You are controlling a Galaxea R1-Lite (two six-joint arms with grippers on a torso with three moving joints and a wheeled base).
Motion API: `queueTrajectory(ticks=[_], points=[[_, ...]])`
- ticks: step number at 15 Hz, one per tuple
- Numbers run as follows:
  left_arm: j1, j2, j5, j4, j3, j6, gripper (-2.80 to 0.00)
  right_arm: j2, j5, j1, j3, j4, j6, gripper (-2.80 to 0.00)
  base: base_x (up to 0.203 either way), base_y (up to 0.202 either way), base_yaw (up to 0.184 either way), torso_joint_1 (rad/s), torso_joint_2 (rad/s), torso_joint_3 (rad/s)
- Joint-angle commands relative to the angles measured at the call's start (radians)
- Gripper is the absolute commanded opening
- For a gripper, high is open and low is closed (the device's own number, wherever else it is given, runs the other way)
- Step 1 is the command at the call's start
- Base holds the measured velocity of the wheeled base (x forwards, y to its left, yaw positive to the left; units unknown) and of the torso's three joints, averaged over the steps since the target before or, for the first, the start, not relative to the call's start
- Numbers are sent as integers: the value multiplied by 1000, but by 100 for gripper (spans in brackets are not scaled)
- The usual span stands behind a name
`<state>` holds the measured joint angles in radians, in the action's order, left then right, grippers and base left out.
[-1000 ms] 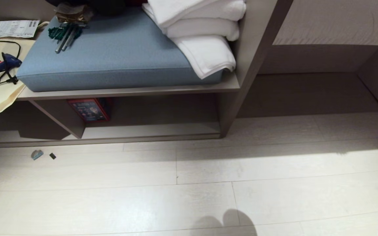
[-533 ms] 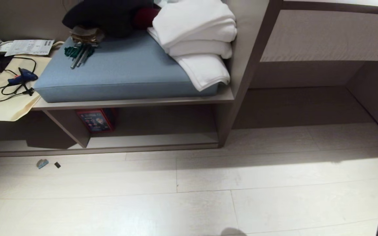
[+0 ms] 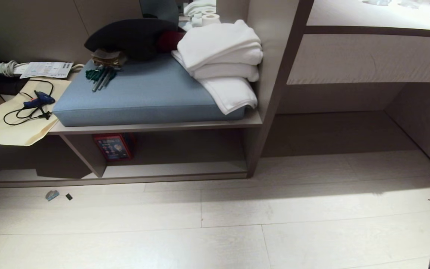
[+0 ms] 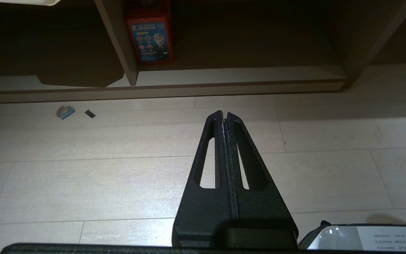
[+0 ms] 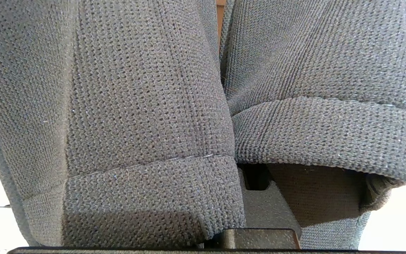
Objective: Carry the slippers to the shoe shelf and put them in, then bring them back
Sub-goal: Place the slippers into the shoe cabinet
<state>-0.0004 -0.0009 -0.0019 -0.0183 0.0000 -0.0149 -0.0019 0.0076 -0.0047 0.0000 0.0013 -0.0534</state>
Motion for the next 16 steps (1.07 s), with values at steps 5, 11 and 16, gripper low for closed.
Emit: queueTrajectory(ticks=[5,11,16], points=[[0,-2,0,-1,8,0,-280,3,8,0,0,0,-40,-280,0,0,0,0,0,5],[-1,-2,0,-2,8,0,-280,3,8,0,0,0,-40,-280,0,159,-3,2,4,4],[0,-1,0,-1,8,-2,-280,3,8,0,0,0,-40,-280,0,197,-1,1,4,4]])
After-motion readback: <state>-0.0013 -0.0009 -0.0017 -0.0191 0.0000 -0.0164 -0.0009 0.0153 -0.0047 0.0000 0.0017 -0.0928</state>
